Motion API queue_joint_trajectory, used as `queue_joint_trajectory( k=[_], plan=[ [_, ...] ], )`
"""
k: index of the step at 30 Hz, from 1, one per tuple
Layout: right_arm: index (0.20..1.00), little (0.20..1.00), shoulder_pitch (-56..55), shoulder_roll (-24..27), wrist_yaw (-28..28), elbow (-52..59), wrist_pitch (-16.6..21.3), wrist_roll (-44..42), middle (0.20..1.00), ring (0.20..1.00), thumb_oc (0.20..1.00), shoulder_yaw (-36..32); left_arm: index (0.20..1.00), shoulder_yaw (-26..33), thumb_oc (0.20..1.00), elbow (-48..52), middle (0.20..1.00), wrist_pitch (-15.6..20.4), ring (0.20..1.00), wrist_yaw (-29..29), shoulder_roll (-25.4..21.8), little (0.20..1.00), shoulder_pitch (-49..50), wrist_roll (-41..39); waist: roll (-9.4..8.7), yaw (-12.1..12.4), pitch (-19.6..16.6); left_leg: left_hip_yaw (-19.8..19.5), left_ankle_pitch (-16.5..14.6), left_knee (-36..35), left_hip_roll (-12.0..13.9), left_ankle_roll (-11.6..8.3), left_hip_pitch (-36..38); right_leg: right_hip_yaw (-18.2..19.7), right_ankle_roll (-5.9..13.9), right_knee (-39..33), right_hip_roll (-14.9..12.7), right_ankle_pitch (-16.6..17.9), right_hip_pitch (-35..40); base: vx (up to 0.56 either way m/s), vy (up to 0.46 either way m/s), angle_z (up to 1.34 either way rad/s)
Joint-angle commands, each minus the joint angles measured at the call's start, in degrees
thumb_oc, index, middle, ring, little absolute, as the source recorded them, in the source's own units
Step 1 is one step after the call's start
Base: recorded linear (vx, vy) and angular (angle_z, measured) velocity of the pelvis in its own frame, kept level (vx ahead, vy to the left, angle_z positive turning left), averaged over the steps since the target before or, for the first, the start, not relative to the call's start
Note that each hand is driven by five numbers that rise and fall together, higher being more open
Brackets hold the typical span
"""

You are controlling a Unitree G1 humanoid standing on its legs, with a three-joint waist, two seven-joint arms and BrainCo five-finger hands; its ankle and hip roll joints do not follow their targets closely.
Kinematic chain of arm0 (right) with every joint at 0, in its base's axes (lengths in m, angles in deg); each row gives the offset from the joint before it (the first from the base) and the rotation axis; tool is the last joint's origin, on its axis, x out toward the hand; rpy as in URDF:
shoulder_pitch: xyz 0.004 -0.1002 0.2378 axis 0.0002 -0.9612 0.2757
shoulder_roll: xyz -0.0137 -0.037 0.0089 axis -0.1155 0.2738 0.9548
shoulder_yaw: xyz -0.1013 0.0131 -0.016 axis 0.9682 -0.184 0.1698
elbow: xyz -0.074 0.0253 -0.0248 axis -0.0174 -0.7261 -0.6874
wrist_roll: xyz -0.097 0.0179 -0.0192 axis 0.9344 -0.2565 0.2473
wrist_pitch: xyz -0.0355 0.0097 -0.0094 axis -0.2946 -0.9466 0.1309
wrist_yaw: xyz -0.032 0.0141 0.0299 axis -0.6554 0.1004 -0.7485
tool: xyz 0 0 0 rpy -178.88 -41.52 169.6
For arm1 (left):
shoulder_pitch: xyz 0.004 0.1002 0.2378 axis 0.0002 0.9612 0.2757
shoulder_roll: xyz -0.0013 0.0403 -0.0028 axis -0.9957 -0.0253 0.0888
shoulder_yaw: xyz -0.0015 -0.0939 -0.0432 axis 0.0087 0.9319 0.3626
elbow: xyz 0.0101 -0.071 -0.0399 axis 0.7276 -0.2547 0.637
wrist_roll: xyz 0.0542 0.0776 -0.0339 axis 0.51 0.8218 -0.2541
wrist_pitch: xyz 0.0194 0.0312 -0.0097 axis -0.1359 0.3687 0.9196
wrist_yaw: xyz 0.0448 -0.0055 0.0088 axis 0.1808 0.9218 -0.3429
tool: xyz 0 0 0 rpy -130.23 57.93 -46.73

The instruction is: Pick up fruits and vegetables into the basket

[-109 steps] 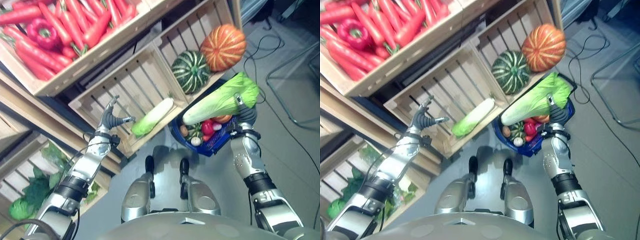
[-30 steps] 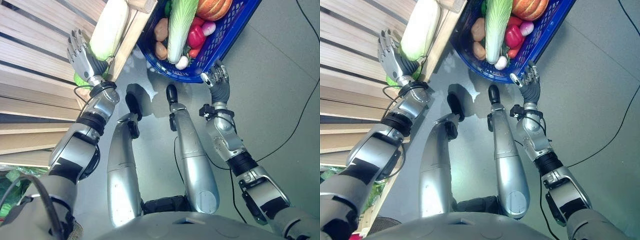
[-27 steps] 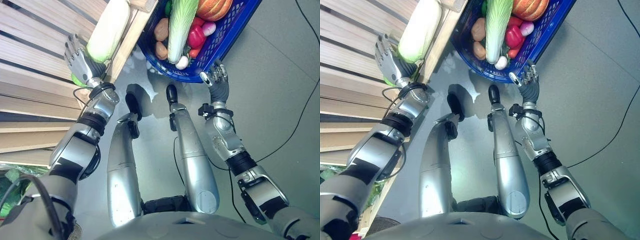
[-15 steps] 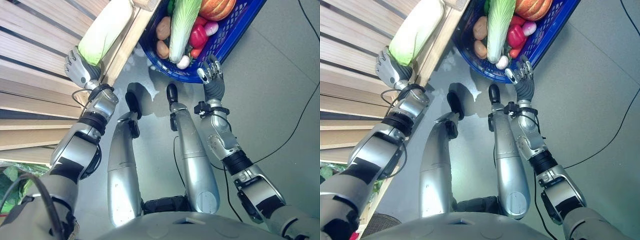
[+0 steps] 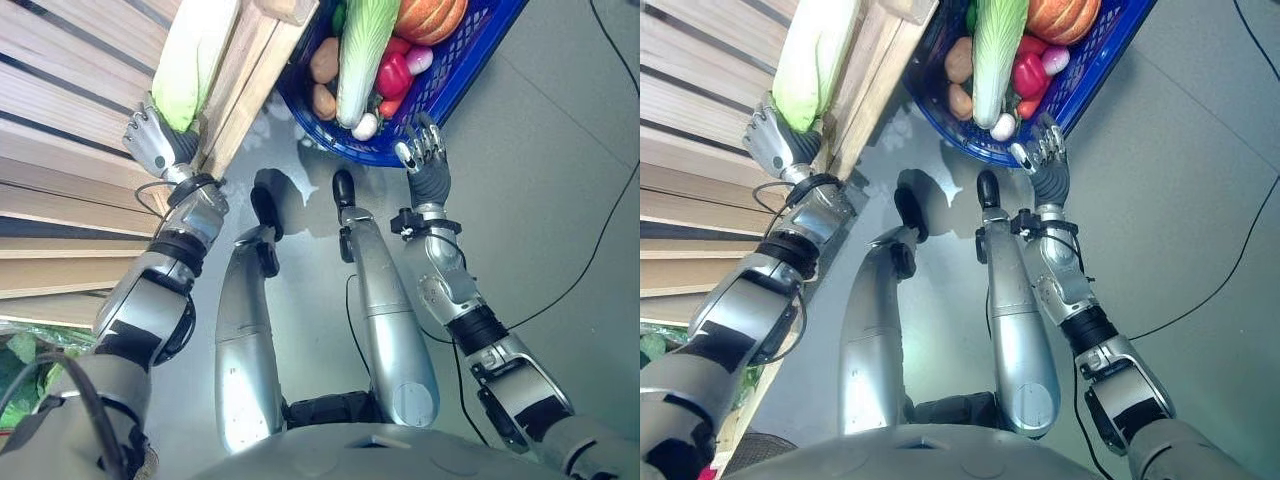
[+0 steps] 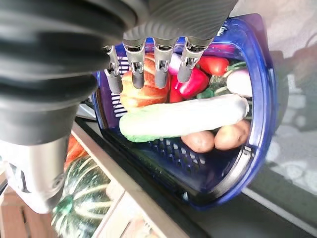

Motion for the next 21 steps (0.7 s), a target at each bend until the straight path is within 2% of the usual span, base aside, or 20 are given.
queue_joint_trajectory(
  k=[1, 6, 9, 11, 12, 14, 21],
  plan=[
    [1.000, 1.000, -5.6, -0.4, 3.3, 8.6, 4.1, -0.5, 1.000, 1.000, 1.000, -1.3, 0.200, 3.4, 0.200, 5.3, 0.200, 6.1, 0.200, 6.1, -4.1, 0.200, 4.5, 5.4, -0.40, 2.1, -3.3, -0.4, 0.5, -5.9, -2.7, -3.06, 4.8, -6.0, 2.63, -5.9, 0.3, 0.6, 8.1, -0.01, 0.033, 0.03],
    [1.000, 1.000, -8.4, -0.1, 6.1, 10.4, 3.2, -0.2, 1.000, 1.000, 1.000, -3.2, 0.200, 7.6, 0.200, 14.4, 0.200, 14.1, 0.200, 5.8, -4.1, 0.200, 15.2, 11.5, 0.56, 4.3, -3.3, -2.5, 2.3, -13.9, -4.3, -3.12, 18.0, -6.9, 2.50, -13.8, 0.1, 1.0, 21.9, 0.01, 0.011, 0.17],
    [1.000, 1.000, -9.4, 0.1, 6.8, 11.4, 2.2, -0.1, 1.000, 1.000, 1.000, -4.3, 0.200, 8.2, 0.200, 20.2, 0.200, 14.8, 0.200, 4.3, -4.3, 0.200, 20.3, 12.9, 0.92, 5.3, -3.3, -4.0, 3.4, -18.1, -5.3, -2.87, 24.5, -7.0, 2.29, -18.2, 0.1, 1.6, 28.7, 0.05, 0.007, 0.23],
    [1.000, 1.000, -10.9, 0.4, 7.7, 12.3, 1.8, -0.2, 1.000, 1.000, 1.000, -5.0, 0.200, 9.3, 0.200, 24.5, 0.200, 15.8, 0.200, 2.7, -3.9, 0.200, 24.8, 14.1, 1.17, 5.9, -4.9, -4.8, 4.2, -21.5, -5.7, -2.83, 28.7, -7.3, 2.12, -21.8, 0.0, 2.1, 33.0, 0.12, 0.014, 0.27],
    [1.000, 1.000, -12.2, 0.5, 8.7, 13.0, 1.3, -0.4, 1.000, 1.000, 1.000, -5.7, 0.200, 10.0, 0.200, 27.5, 0.200, 17.2, 0.200, 1.3, -4.2, 0.200, 28.4, 14.6, 1.27, 6.5, -7.0, -5.6, 4.7, -24.3, -5.9, -2.79, 31.6, -7.8, 1.91, -24.8, 0.0, 2.6, 36.3, 0.13, 0.010, 0.20],
    [1.000, 1.000, -13.2, 0.6, 9.3, 13.6, 1.0, -0.2, 1.000, 1.000, 1.000, -6.2, 0.200, 10.6, 0.200, 29.8, 0.200, 18.2, 0.200, -0.2, -4.2, 0.200, 30.6, 15.2, 1.32, 6.8, -8.3, -6.2, 5.1, -26.2, -6.0, -2.79, 33.6, -8.1, 1.83, -26.9, -0.1, 3.0, 38.6, 0.12, 0.010, 0.21],
    [1.000, 1.000, -15.5, 0.9, 14.3, 15.5, -1.8, -0.3, 1.000, 1.000, 1.000, -7.7, 0.200, 11.4, 0.200, 40.1, 0.200, 22.8, 0.200, -14.9, -4.7, 0.200, 37.5, 14.7, 1.78, 8.7, -16.2, -9.2, 8.6, -39.8, -5.5, -2.45, 44.6, -9.6, 2.41, -39.3, -0.4, 6.7, 50.2, 0.12, 0.009, 0.17]
  ],
)
